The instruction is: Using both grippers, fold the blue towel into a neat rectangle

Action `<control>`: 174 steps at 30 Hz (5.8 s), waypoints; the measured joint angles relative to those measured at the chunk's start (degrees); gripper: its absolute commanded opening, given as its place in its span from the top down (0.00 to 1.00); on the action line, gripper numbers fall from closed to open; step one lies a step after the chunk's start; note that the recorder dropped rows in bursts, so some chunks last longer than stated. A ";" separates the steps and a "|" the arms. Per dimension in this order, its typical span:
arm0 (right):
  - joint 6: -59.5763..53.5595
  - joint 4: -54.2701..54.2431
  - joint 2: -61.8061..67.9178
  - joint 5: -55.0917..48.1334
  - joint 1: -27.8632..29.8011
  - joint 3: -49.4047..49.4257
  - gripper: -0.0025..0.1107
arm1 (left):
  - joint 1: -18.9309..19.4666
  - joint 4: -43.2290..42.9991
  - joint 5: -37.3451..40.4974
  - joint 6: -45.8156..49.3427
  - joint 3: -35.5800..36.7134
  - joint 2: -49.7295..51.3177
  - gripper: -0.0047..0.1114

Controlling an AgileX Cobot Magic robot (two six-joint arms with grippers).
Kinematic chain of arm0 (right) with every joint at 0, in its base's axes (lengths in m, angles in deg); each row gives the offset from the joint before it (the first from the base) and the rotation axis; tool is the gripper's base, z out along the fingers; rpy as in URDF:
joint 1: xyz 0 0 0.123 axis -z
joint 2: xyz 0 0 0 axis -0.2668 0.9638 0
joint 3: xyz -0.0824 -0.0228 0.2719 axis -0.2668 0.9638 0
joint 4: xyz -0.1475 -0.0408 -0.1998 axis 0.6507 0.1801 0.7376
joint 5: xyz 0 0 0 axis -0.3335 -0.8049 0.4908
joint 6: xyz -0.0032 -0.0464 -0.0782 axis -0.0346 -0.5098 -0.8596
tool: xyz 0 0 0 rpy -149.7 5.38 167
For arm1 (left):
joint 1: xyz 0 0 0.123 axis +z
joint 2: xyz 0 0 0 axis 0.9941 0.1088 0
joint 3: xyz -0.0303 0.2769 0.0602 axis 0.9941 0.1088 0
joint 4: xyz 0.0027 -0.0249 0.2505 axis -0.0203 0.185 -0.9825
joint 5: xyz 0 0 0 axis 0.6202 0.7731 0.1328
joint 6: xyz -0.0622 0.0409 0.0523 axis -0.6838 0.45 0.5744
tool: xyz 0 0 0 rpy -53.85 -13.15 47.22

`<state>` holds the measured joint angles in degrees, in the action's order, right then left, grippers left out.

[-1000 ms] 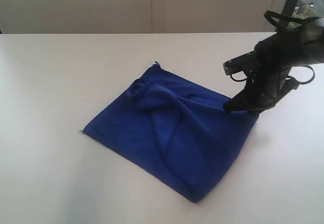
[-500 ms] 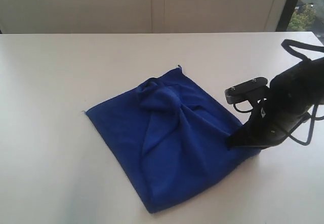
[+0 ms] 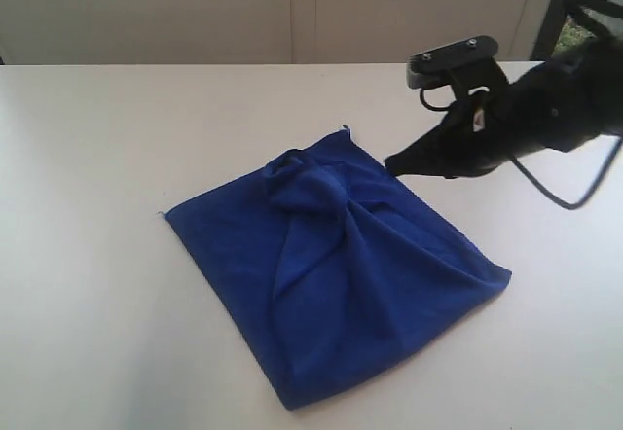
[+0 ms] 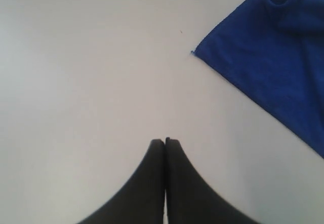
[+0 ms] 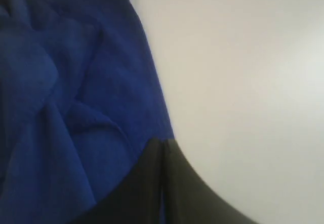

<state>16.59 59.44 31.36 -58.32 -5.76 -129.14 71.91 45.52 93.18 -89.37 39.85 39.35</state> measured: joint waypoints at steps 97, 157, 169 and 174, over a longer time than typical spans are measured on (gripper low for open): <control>-19.64 -19.84 29.64 -11.54 -16.95 -31.56 0.98 | 0.00 0.00 0.00 0.00 0.00 0.00 0.96; -9.48 -13.92 3.59 -0.15 3.73 -2.50 0.98 | 0.00 0.00 0.00 0.00 0.00 0.00 0.96; -9.48 -13.81 4.09 4.06 6.28 -0.32 0.98 | 0.00 0.00 -1.41 0.00 0.00 0.00 0.96; -9.48 -14.09 4.43 5.57 6.28 -0.56 0.98 | 0.00 0.00 -6.45 0.00 0.00 0.00 0.96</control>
<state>7.10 45.35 35.79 -52.75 0.52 -129.71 71.91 45.52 86.74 -89.37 39.85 39.35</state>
